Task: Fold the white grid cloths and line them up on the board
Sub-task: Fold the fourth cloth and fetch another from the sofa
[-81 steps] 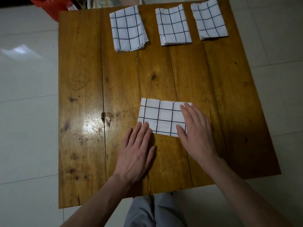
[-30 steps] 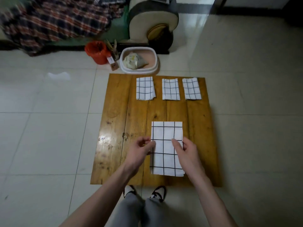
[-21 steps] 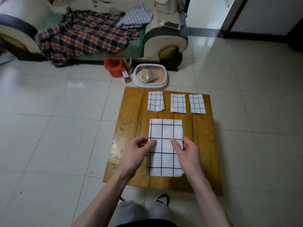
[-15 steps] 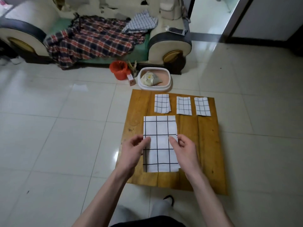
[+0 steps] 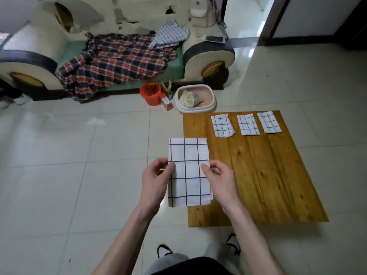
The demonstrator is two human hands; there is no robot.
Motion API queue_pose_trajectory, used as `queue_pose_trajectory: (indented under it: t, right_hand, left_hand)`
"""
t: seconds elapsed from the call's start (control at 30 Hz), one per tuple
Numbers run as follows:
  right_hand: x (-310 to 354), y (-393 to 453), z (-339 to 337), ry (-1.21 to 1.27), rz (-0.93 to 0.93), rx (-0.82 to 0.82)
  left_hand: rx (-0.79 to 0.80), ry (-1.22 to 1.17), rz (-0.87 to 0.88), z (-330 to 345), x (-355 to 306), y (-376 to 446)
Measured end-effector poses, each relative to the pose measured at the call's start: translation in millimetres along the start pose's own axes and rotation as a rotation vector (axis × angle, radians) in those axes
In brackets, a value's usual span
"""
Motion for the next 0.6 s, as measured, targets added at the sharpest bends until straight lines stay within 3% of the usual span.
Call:
queue_pose_trajectory:
  t: [0.23,0.6]
  right_hand:
    - [23,9,69,0.029,-0.024,-0.032]
    - [49,92,142,0.054,-0.073,-0.046]
  left_hand:
    - [-0.013,0.008,0.008,-63,-8,46]
    - [-0.119,-0.113,-0.098,-96,-26,150]
Point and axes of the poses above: each hand's wrist, its own y-axis towards the middle knuckle, its own z-axis out of the palm, x = y × z, the point moved 1 cm from there along y, towards the middle knuckle, and after that the axes turned 3 degrees about -x, right-handed, at the moved point
